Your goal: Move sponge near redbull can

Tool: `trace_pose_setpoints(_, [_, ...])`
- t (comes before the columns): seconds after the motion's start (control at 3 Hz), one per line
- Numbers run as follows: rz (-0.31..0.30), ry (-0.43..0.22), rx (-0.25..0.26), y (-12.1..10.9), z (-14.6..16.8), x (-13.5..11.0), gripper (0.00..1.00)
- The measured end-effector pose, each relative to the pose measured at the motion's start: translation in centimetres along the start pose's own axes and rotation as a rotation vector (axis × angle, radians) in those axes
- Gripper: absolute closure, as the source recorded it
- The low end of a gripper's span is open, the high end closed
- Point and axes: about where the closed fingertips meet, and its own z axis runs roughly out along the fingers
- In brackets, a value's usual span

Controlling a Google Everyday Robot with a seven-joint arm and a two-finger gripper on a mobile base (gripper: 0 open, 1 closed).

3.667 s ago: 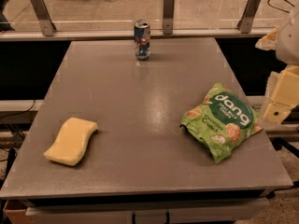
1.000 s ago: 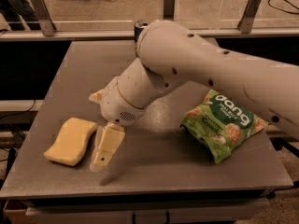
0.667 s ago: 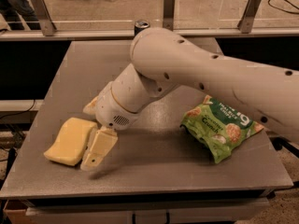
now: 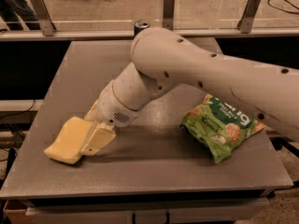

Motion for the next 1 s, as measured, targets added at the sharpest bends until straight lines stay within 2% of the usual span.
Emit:
trace_pose_setpoints(0.33, [0.023,0.005,0.034,-1.5,-1.4,0.6,0.87])
trace_pose_setpoints(0.67, [0.046,0.012,0.073,-3.1,-3.2,1.5,1.00])
trace_pose_setpoints(1.0, [0.072,0.027,0.117,-4.6,-5.1,3.0,1.00])
